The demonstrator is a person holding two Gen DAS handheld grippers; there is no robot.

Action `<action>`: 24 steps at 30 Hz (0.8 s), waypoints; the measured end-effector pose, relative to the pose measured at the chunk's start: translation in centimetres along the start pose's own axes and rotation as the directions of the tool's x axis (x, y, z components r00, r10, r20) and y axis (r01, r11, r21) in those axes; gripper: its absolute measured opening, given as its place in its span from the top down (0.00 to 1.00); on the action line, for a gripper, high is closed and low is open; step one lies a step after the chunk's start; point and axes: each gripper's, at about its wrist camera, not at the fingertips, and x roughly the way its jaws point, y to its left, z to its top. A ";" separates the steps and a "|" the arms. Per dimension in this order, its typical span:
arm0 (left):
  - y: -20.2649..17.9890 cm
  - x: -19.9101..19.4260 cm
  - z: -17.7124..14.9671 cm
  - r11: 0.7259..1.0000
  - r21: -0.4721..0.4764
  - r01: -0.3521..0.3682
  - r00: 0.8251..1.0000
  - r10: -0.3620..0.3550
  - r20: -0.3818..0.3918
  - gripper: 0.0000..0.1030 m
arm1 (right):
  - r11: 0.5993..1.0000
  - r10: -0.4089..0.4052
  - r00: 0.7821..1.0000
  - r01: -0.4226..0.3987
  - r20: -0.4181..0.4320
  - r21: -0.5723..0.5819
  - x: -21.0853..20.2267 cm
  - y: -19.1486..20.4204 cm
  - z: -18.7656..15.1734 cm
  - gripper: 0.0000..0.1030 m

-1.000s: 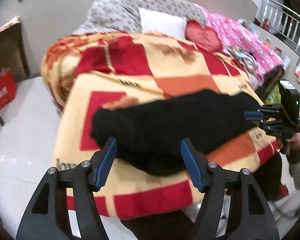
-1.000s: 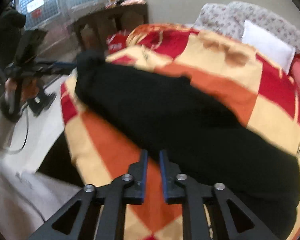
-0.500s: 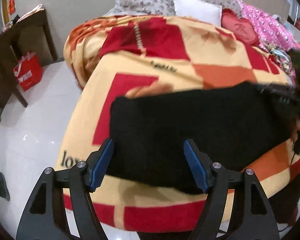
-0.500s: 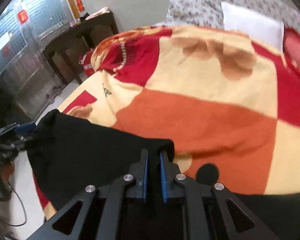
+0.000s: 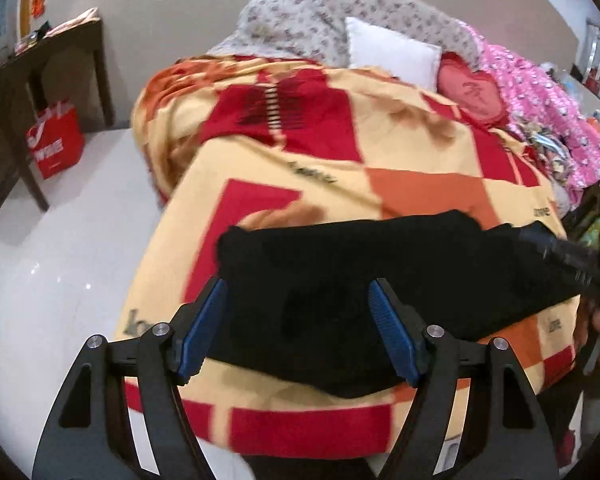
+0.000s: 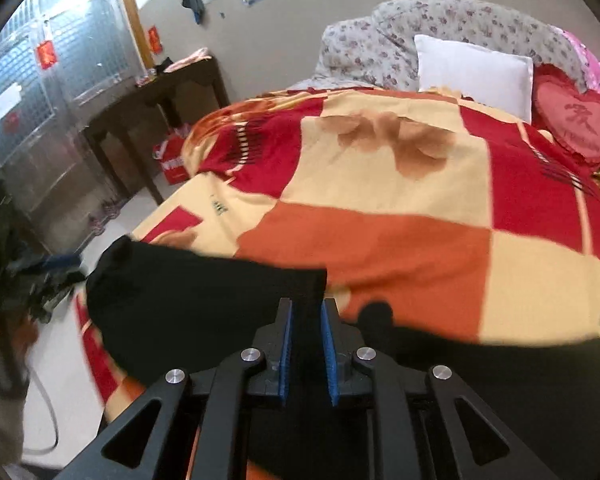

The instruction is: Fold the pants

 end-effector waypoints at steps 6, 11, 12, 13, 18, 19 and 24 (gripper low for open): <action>-4.1 4.6 -1.4 0.997 0.027 0.074 0.991 -0.071 -0.110 0.28 | 0.997 -0.027 0.998 0.030 -0.049 0.070 1.1 -1.4 -5.6 0.87; -7.3 6.5 -2.3 0.994 0.092 0.060 0.988 -0.046 -0.145 0.28 | 0.968 -0.028 0.999 0.022 0.022 0.250 -4.0 -5.0 -7.2 0.85; -7.6 6.4 -2.0 0.992 0.082 0.095 0.985 -0.082 -0.151 0.28 | 0.958 -0.081 0.996 0.068 0.036 0.280 -5.5 -6.1 -7.9 0.84; -8.0 6.3 -1.6 0.988 0.061 0.143 0.979 -0.133 -0.152 0.28 | 0.942 -0.132 0.990 0.113 0.040 0.317 -6.8 -7.3 -8.7 0.81; -9.5 6.6 -0.1 0.983 0.074 0.170 0.978 -0.159 -0.133 0.28 | 0.832 -0.233 0.970 0.162 0.069 0.530 -11.0 -13.4 -12.0 0.73; -9.7 6.9 0.1 0.982 0.071 0.177 0.976 -0.166 -0.142 0.28 | 0.821 -0.217 0.972 0.131 0.091 0.556 -11.2 -14.4 -12.1 0.73; -10.4 7.3 -0.4 0.978 0.062 0.199 0.967 -0.186 -0.171 0.28 | 0.777 -0.126 0.985 0.023 0.120 0.629 -9.8 -16.7 -11.1 0.71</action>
